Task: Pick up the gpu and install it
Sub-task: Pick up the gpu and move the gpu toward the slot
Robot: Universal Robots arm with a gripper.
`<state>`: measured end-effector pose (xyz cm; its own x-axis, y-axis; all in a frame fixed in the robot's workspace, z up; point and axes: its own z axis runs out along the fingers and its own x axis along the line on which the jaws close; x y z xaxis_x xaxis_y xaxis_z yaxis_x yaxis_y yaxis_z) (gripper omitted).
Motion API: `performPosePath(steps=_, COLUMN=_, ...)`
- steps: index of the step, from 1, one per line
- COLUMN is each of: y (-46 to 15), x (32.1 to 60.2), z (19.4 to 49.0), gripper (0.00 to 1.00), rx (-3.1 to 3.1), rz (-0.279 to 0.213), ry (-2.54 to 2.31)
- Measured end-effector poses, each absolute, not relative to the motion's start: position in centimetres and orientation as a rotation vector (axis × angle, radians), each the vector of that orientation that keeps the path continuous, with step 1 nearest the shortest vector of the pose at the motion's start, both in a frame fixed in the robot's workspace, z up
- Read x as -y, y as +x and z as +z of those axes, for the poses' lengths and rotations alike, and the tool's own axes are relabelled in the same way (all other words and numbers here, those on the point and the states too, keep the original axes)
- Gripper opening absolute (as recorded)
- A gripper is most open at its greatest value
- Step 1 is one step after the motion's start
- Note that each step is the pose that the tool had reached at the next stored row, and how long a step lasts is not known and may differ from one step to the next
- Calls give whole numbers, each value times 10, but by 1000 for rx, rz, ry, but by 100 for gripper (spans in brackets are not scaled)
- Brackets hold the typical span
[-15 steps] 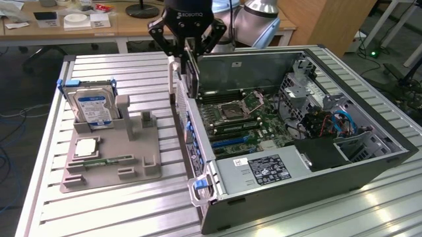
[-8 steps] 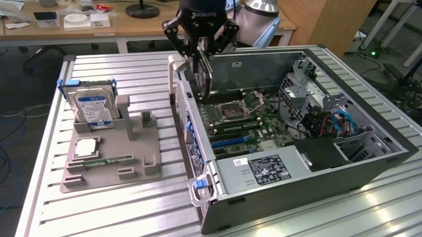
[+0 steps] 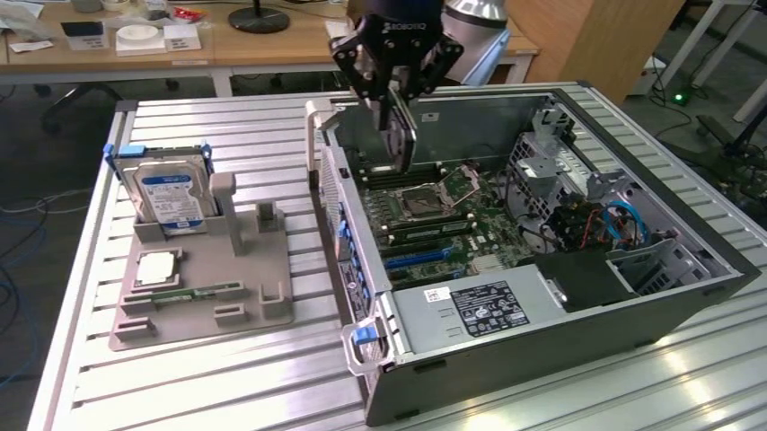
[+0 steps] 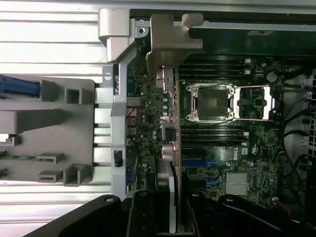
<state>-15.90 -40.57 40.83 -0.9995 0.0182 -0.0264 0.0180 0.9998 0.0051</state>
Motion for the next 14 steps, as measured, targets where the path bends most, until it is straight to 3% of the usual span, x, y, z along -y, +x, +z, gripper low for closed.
performPosePath(steps=14, y=-116, x=404, z=408, gripper=28, rx=-3123, rz=7, ry=28)
